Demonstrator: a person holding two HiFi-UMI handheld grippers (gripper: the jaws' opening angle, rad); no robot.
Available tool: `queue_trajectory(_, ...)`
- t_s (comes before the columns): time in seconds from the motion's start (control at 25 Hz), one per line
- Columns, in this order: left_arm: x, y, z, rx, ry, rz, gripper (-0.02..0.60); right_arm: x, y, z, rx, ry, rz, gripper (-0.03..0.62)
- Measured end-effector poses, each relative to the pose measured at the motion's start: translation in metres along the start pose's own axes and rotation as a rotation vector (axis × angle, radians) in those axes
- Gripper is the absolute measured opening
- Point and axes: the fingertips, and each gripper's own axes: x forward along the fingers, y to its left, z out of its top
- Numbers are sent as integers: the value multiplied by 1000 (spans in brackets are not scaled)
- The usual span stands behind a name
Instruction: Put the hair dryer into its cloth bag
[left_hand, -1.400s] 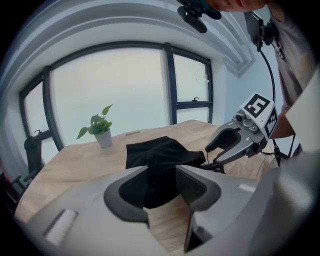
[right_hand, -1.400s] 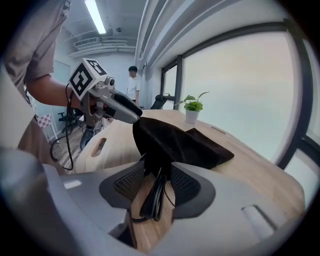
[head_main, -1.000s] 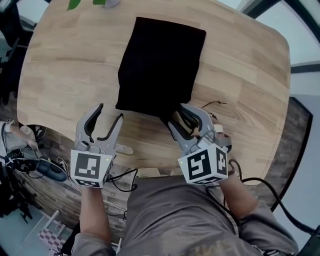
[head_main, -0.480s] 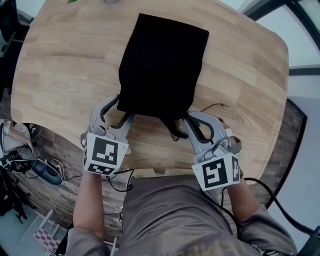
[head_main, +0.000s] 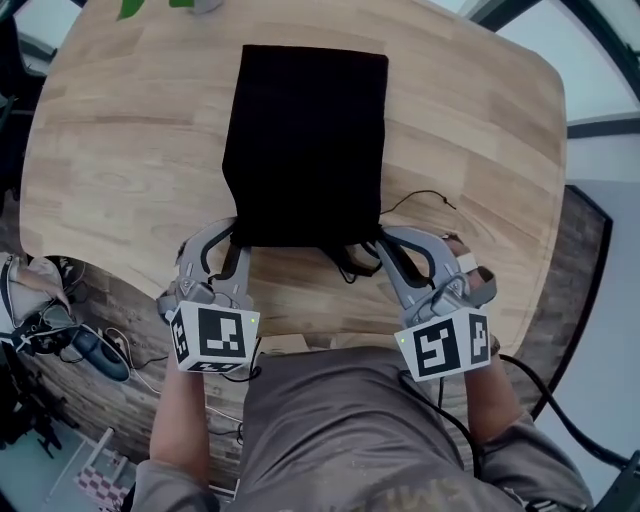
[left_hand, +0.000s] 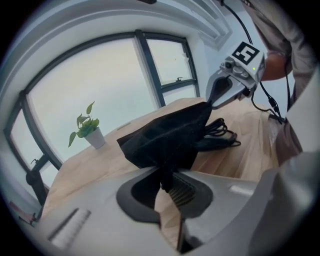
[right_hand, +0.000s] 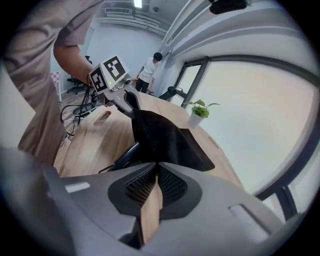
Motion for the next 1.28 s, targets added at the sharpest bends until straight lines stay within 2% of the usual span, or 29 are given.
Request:
queue_trajectory(0.12, 4, -13, -14, 59, 40, -12, 31, 3, 15, -12, -49, 23, 51, 43)
queue_trajectory(0.2, 2, -18, -20, 28, 27, -33, 34, 3, 25, -13, -80, 26, 75, 43)
queue_trajectory(0.28, -7, -16, -15, -20, -15, -41, 34, -3, 24, -7, -82, 11, 58, 43)
queue_trajectory(0.32, -10, -16, -13, -16, -25, -39, 35, -5, 23, -6, -79, 10, 51, 43)
queue_trajectory(0.48, -5, -37, -26, 114, 36, -83, 50, -5, 34, -22, -90, 63, 89, 43)
queue_trajectory(0.64, -3, -36, -42, 99, 54, -82, 51, 1, 52, -24, -124, 82, 153, 44)
queue_trajectory(0.8, 3, -42, -51, 106, 48, -96, 50, 11, 61, -33, -120, 92, 159, 44)
queue_trajectory(0.88, -2, -41, -50, 53, 21, -116, 82, 13, 60, -35, -89, 86, 157, 45)
queue_trajectory(0.96, -14, -37, -49, -30, -6, -124, 172, 11, 59, -37, -36, 84, 166, 55)
queue_trajectory(1.12, -47, -28, -45, -165, -49, -62, 176, -4, 50, -39, 72, 53, 161, 132)
queue_trajectory(1.28, -79, -18, -21, -267, -112, 79, 176, -22, 25, -24, 168, -98, 141, 133)
